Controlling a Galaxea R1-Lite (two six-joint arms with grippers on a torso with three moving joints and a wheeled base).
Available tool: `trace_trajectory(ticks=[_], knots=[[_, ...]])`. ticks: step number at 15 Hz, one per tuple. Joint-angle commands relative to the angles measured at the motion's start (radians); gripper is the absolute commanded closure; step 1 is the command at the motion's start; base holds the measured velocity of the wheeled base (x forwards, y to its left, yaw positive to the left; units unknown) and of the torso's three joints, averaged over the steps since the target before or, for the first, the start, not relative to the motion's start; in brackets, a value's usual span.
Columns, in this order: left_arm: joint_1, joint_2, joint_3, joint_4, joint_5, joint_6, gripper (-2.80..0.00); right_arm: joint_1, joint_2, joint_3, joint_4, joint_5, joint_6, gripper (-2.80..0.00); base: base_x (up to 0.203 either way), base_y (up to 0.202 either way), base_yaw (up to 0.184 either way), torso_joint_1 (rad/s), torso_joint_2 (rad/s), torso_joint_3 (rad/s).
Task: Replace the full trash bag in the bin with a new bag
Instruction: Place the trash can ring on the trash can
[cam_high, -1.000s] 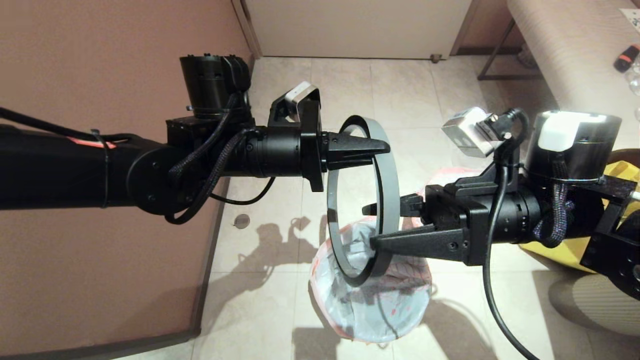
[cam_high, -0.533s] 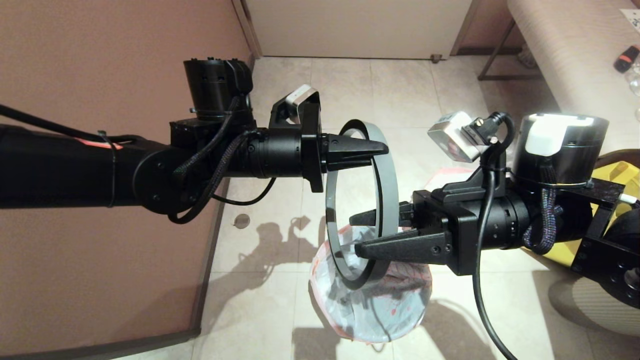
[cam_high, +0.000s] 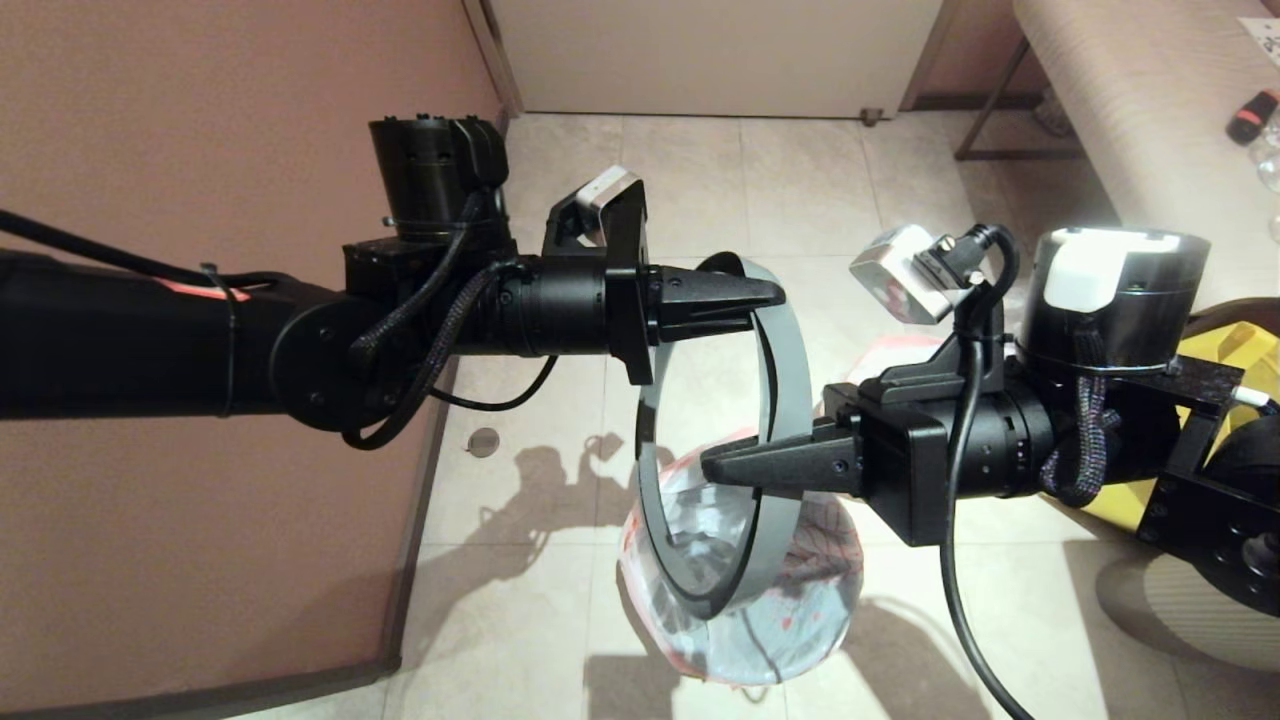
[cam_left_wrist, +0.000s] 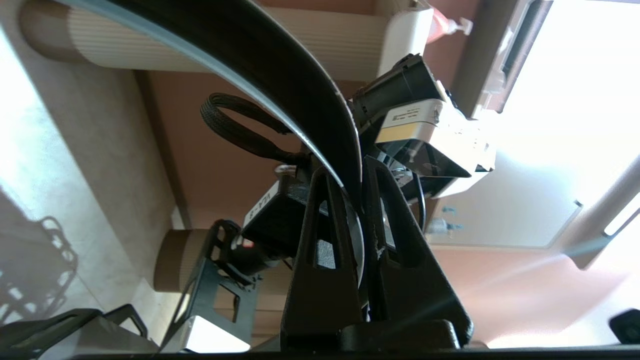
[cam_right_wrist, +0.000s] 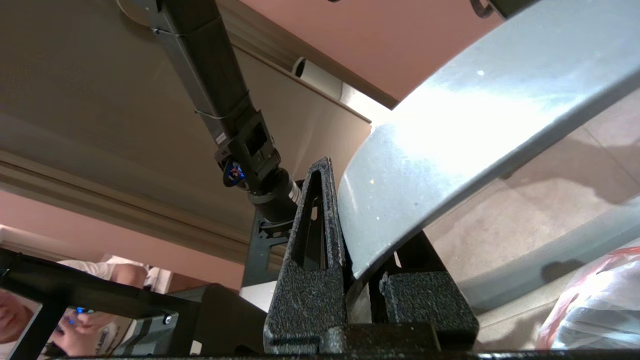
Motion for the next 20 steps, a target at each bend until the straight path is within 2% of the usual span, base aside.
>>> trace_trajectory(ticks=[1, 2, 7, 10, 11, 12, 14, 16, 17, 18, 19, 20], knots=[[-0.001, 0.001, 0.007, -0.003, 0.002, -0.004, -1.2, 0.0, -0.001, 0.001, -0.007, 0.009, 0.0, 0.0, 0.0, 0.0, 0.0, 0.0, 0.0, 0.0], [-0.003, 0.0, 0.008, -0.003, 0.016, -0.004, -2.8, 0.0, -0.001, 0.001, -0.006, 0.009, 0.0, 0.0, 0.0, 0.0, 0.0, 0.0, 0.0, 0.0], [0.003, -0.048, 0.038, -0.004, 0.028, -0.001, -2.8, -0.003, -0.023, 0.014, 0.007, 0.006, 0.002, 0.0, 0.0, 0.0, 0.0, 0.0, 0.0, 0.0], [0.042, -0.197, 0.115, 0.001, 0.039, -0.004, -2.8, -0.057, -0.09, 0.047, 0.121, 0.002, 0.017, 0.0, 0.0, 0.0, 0.0, 0.0, 0.0, 0.0], [0.051, -0.256, 0.136, 0.008, 0.043, -0.006, -2.8, -0.073, -0.103, 0.044, 0.157, -0.033, 0.018, 0.0, 0.0, 0.0, 0.0, 0.0, 0.0, 0.0], [0.058, -0.318, 0.148, 0.034, 0.047, -0.008, -2.8, -0.08, -0.114, 0.029, 0.198, -0.099, 0.018, 0.0, 0.0, 0.0, 0.0, 0.0, 0.0, 0.0], [0.083, -0.409, 0.137, 0.166, 0.056, -0.008, -2.8, -0.077, -0.133, -0.025, 0.362, -0.225, 0.014, 0.0, 0.0, 0.0, 0.0, 0.0, 0.0, 0.0], [0.129, -0.42, 0.053, 0.28, 0.058, -0.006, -2.8, -0.056, -0.129, -0.149, 0.651, -0.362, -0.025, 0.0, 0.0, 0.0, 0.0, 0.0, 0.0, 0.0], [0.148, -0.419, -0.001, 0.353, 0.058, -0.006, -2.8, -0.032, -0.116, -0.224, 0.795, -0.494, -0.045, 0.0, 0.0, 0.0, 0.0, 0.0, 0.0, 0.0], [0.156, -0.417, -0.063, 0.455, 0.058, -0.005, -2.8, -0.004, -0.086, -0.276, 0.903, -0.668, -0.059, 0.0, 0.0, 0.0, 0.0, 0.0, 0.0, 0.0], [0.16, -0.412, -0.122, 0.554, 0.059, -0.004, -2.8, 0.022, -0.046, -0.304, 0.968, -0.827, -0.067, 0.0, 0.0, 0.0, 0.0, 0.0, 0.0, 0.0], [0.163, -0.403, -0.17, 0.636, 0.06, 0.0, -2.8, 0.05, -0.001, -0.321, 1.014, -0.944, -0.071, 0.0, 0.0, 0.0, 0.0, 0.0, 0.0, 0.0]])
